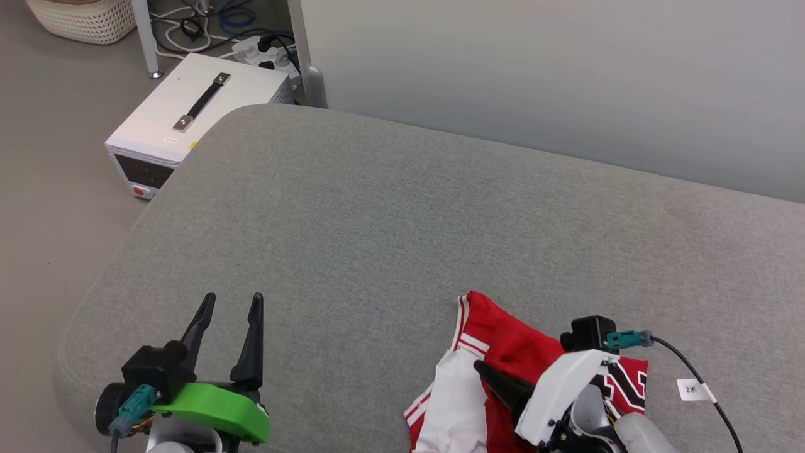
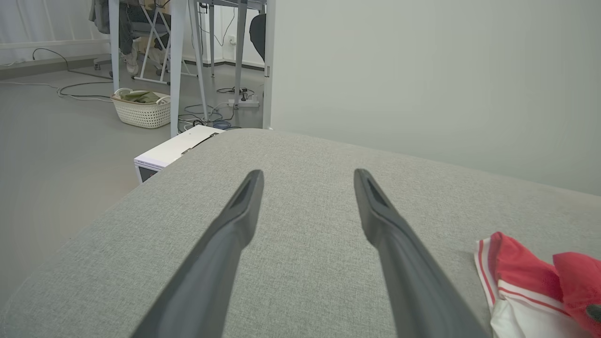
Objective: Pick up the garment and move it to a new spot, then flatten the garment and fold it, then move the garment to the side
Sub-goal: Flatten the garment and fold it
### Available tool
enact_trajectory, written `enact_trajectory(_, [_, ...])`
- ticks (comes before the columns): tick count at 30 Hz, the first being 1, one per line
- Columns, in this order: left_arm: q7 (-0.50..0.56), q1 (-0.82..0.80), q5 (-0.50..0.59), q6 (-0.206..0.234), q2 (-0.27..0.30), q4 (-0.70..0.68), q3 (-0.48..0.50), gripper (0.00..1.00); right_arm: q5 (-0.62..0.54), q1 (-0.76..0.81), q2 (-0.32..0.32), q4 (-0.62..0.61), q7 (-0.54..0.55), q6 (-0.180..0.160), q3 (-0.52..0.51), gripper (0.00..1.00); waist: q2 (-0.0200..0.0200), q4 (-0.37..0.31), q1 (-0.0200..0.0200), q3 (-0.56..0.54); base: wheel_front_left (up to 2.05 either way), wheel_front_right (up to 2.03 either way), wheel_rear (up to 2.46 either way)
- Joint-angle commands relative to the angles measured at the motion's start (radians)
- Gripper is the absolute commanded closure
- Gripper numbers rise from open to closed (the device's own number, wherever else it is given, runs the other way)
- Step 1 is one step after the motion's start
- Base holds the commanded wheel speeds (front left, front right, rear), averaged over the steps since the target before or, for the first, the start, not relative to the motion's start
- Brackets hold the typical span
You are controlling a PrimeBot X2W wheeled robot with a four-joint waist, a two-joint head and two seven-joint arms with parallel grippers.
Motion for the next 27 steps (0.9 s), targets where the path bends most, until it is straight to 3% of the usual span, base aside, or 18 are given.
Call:
enact_trajectory(1, [-0.006, -0.02, -0.006, -0.003, -0.006, 0.002, 0.0, 0.0, 0.002, -0.032, 0.0, 0.019, -0.02, 0.0, 0.019, 0.0, 0.0, 0.014, 0.0, 0.013, 0.0, 0.0, 0.0])
enact_trajectory(11, [-0.006, -0.022, -0.002, -0.003, -0.007, 0.009, 0.007, 0.0, 0.148, -0.119, 0.0, 0.038, -0.092, 0.0, 0.181, 0.0, 0.0, 0.017, 0.0, 0.011, 0.0, 0.0, 0.0])
enact_trajectory(16, [-0.006, -0.021, -0.002, -0.003, -0.011, 0.008, 0.002, 0.0, 0.139, -0.16, 0.0, 0.053, -0.13, 0.0, 0.203, 0.0, 0.0, 0.002, 0.0, -0.001, 0.0, 0.0, 0.0])
enact_trajectory(22, [-0.006, -0.009, -0.007, -0.003, -0.009, 0.0, -0.007, 0.0, -0.074, -0.21, -0.021, 0.049, -0.199, 0.0, 0.165, 0.0, 0.0, -0.041, 0.0, -0.018, 0.0, 0.0, 0.0])
enact_trajectory(25, [-0.006, -0.006, -0.008, -0.003, -0.009, -0.006, -0.013, 0.0, -0.202, -0.223, -0.077, 0.01, -0.243, 0.0, 0.137, 0.0, 0.0, -0.07, 0.0, -0.026, 0.0, 0.0, 0.0])
enact_trajectory(26, [-0.006, -0.005, -0.012, -0.003, -0.012, -0.013, -0.018, 0.0, -0.318, -0.226, -0.151, -0.045, -0.286, 0.0, 0.105, 0.0, 0.0, -0.099, 0.0, -0.033, 0.0, 0.0, 0.0])
enact_trajectory(27, [-0.006, -0.004, -0.012, -0.003, -0.012, -0.015, -0.02, 0.0, -0.362, -0.226, -0.179, -0.063, -0.3, 0.0, 0.101, 0.0, 0.0, -0.108, 0.0, -0.034, 0.0, 0.0, 0.0])
